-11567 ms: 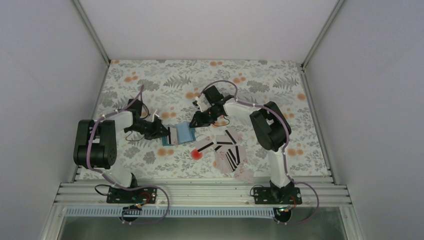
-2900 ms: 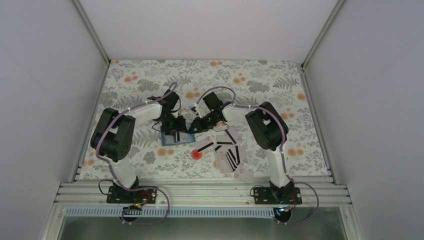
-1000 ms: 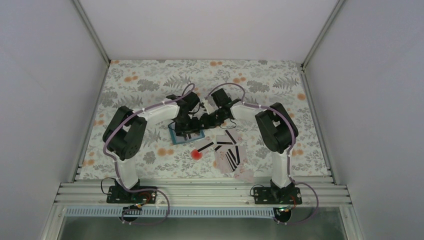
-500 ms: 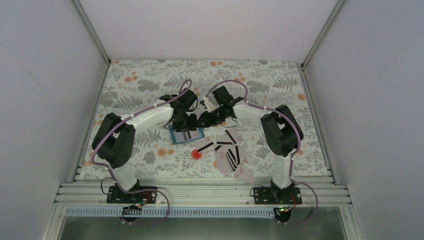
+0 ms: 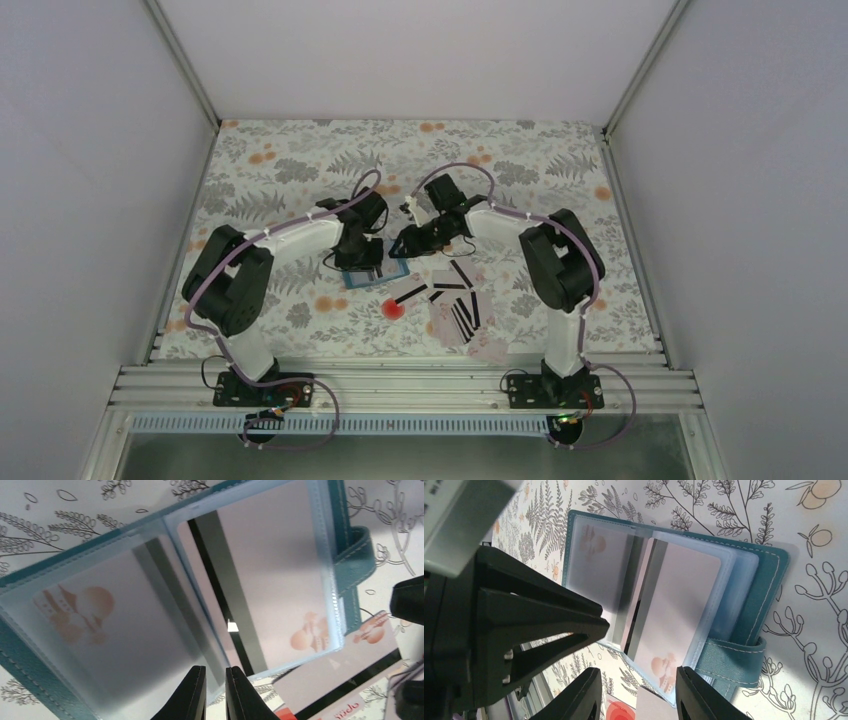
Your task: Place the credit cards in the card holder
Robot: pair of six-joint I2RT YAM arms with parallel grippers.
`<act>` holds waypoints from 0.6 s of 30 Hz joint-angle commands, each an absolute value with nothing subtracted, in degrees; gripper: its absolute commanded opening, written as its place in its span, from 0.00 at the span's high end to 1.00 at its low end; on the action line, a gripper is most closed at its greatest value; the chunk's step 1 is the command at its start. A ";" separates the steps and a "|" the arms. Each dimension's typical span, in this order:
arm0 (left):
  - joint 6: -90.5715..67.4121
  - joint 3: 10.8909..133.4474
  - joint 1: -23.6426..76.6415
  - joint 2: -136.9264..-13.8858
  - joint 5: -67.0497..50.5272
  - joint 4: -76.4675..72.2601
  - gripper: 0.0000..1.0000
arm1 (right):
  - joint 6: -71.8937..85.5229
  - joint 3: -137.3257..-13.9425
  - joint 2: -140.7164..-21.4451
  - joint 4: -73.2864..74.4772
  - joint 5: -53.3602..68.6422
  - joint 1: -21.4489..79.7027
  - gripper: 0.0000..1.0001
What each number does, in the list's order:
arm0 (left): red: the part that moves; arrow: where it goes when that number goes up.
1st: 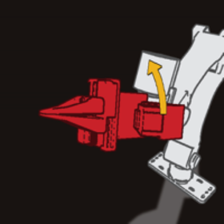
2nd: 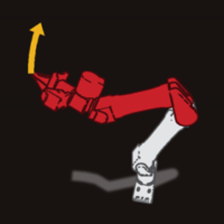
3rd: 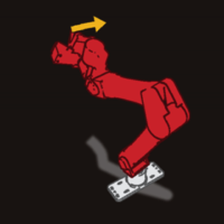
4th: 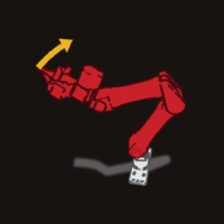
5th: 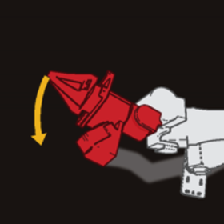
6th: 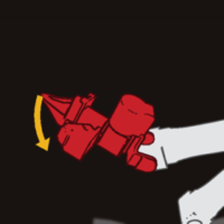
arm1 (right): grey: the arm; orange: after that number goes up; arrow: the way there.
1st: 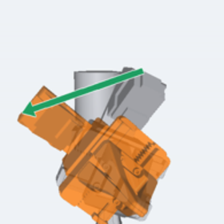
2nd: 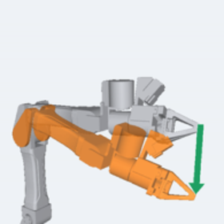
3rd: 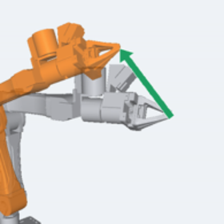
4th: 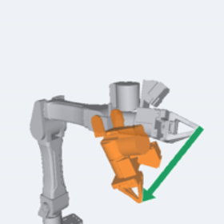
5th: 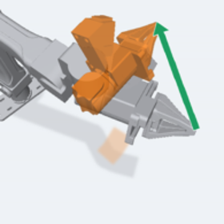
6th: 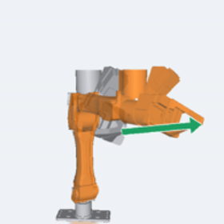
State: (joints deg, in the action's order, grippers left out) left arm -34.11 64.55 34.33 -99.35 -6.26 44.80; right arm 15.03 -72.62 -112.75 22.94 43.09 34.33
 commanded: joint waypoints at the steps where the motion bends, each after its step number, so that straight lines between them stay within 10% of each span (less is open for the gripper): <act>1: -32.41 63.55 33.18 -98.22 -4.32 44.35 0.88 | 15.87 -71.97 -115.09 22.06 43.94 34.45 0.61; 18: -30.08 59.48 31.77 -98.44 -6.47 41.55 0.91 | 16.45 -73.50 -119.02 22.47 44.51 35.18 0.61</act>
State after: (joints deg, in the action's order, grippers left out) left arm -31.05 60.47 31.92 -99.35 -5.58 42.98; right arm 16.43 -72.64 -117.30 22.70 43.68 34.44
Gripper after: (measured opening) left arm 0.092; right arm 0.391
